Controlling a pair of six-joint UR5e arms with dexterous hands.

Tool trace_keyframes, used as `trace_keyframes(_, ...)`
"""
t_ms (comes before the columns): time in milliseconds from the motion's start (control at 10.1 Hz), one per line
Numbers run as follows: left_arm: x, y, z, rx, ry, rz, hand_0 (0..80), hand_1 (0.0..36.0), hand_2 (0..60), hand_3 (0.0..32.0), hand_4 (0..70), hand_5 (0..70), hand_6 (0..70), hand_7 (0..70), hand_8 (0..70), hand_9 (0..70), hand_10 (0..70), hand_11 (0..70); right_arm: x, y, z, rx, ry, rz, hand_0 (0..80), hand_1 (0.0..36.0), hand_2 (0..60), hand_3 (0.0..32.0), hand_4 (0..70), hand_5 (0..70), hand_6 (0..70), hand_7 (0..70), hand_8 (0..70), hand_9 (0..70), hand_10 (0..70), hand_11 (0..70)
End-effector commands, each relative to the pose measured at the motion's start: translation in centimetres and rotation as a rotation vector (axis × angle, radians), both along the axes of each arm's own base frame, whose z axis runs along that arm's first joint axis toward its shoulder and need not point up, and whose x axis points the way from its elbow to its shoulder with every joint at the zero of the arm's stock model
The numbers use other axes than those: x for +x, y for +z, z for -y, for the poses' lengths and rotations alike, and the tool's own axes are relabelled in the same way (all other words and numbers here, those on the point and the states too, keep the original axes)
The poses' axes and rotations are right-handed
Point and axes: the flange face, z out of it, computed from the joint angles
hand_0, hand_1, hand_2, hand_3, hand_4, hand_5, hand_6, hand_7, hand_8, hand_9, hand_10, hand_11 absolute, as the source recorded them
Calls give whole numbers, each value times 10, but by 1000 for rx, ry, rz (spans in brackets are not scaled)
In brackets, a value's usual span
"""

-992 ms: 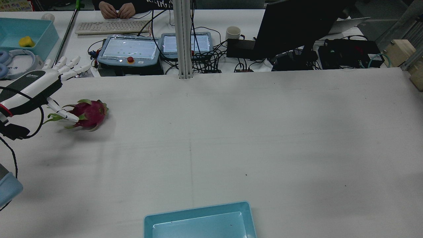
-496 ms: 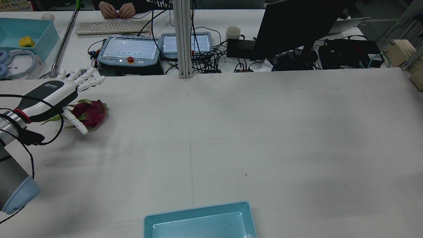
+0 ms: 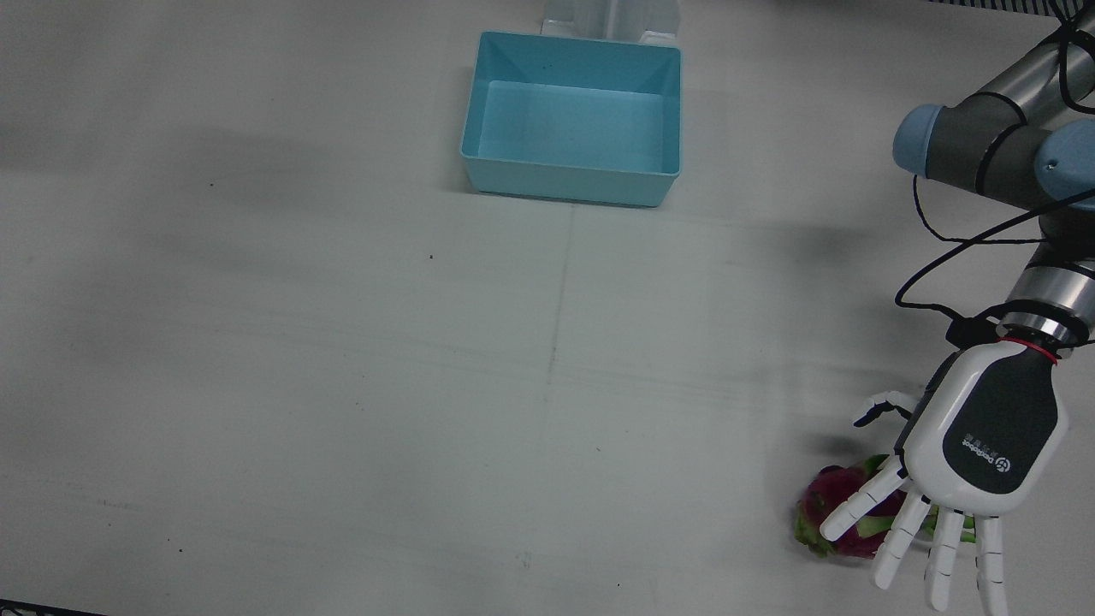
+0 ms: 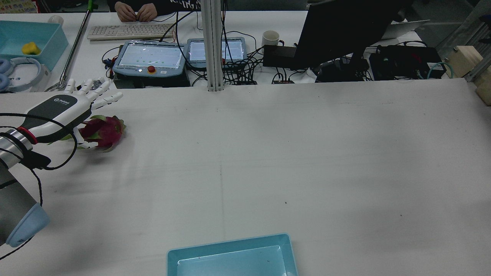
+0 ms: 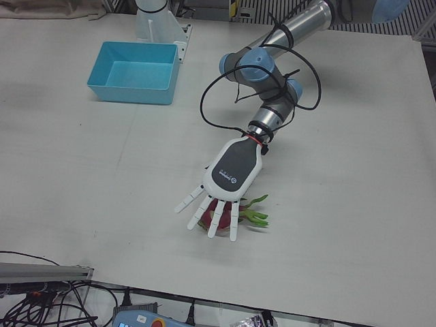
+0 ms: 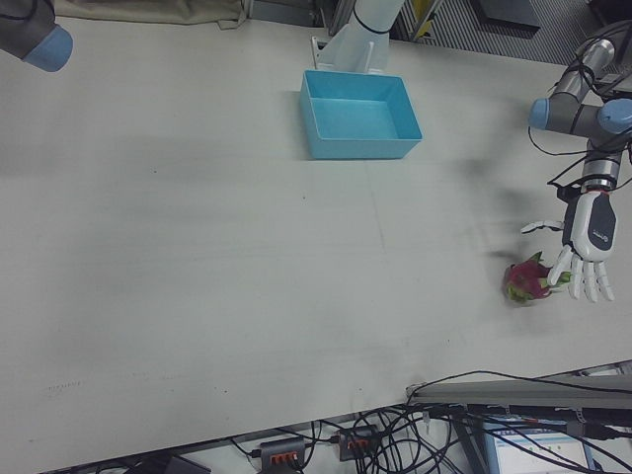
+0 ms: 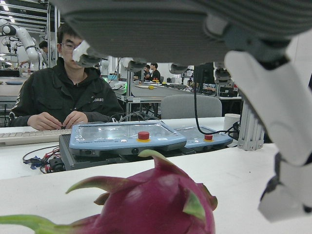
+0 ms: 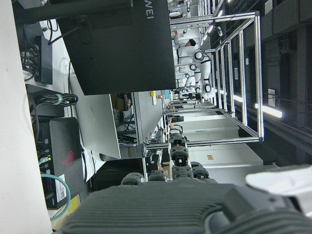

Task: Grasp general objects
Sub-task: 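Close the left hand's fingers around the dragon fruit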

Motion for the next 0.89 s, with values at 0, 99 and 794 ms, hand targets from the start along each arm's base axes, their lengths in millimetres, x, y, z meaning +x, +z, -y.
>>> trace_keyframes(0, 0, 3, -1, 31, -12, 100, 675, 360, 306, 320, 0, 0, 0, 0, 0, 0, 0, 0, 0, 0, -1, -1, 0, 0, 0, 0, 0, 0, 0, 0, 0, 0, 0, 0, 0, 0)
trace_keyframes(99, 5, 4, -3, 28, -3, 103, 643, 360, 299, 320, 0, 0, 0, 0, 0, 0, 0, 0, 0, 0, 0, -1, 1, 0, 0, 0, 0, 0, 0, 0, 0, 0, 0, 0, 0, 0)
trace_keyframes(794, 59, 3, 11, 13, 48, 115, 594, 346, 293, 320, 0, 0, 0, 0, 0, 0, 0, 0, 0, 0, 0, -1, 1, 0, 0, 0, 0, 0, 0, 0, 0, 0, 0, 0, 0, 0)
